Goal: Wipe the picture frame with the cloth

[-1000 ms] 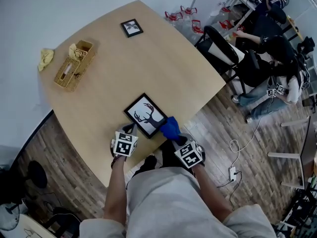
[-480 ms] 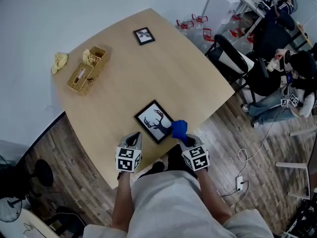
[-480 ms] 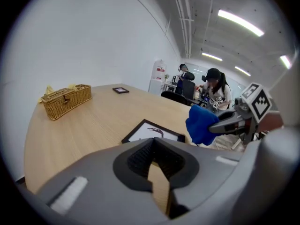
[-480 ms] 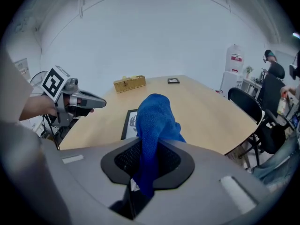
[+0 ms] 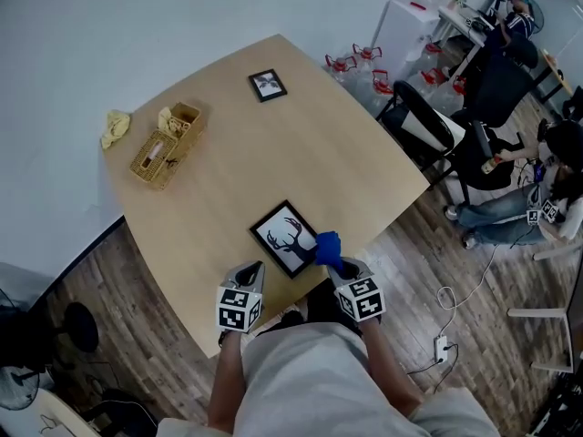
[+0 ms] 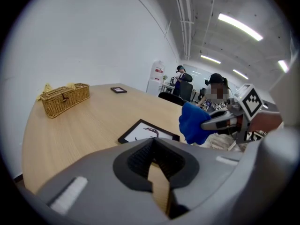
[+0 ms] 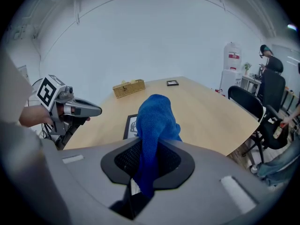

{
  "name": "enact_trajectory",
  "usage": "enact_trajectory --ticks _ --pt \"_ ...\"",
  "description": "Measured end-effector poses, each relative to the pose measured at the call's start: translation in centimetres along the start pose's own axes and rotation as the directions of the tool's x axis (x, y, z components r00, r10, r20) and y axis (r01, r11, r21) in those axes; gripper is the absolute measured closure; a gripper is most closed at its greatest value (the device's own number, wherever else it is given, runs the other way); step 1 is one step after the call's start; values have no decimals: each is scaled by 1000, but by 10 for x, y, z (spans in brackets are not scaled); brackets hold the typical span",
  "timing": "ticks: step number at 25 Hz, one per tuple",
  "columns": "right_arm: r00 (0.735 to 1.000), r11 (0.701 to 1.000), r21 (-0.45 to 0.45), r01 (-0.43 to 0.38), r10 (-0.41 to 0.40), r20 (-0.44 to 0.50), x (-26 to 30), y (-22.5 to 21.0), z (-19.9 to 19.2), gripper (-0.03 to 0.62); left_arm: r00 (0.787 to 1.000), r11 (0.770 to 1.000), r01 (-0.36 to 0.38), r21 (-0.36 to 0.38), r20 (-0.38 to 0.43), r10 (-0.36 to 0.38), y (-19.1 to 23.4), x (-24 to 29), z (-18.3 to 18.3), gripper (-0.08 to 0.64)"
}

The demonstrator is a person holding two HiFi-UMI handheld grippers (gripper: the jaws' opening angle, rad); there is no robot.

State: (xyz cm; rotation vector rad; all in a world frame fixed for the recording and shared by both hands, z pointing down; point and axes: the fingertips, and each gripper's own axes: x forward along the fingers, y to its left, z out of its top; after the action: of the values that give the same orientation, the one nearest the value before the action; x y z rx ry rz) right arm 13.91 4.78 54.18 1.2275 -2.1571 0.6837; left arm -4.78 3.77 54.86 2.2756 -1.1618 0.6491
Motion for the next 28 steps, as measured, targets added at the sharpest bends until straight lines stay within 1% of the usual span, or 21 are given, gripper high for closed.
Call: enact_trajectory --ticks 8,20,24,28 --pt "1000 1000 5 -9 9 19 1 3 5 538 1000 1000 21 -7 4 -21 -5 6 4 508" --pt "998 999 -4 -41 41 37 5 7 10 538 1000 999 4 47 -31 -2 -10 14 2 508" --pt "998 998 -10 -55 55 34 7 14 6 538 999 999 7 48 -40 -5 -12 13 -2 508" --pt "998 998 -17 -55 56 43 5 15 12 538 999 999 7 51 -35 -5 -13 11 2 508"
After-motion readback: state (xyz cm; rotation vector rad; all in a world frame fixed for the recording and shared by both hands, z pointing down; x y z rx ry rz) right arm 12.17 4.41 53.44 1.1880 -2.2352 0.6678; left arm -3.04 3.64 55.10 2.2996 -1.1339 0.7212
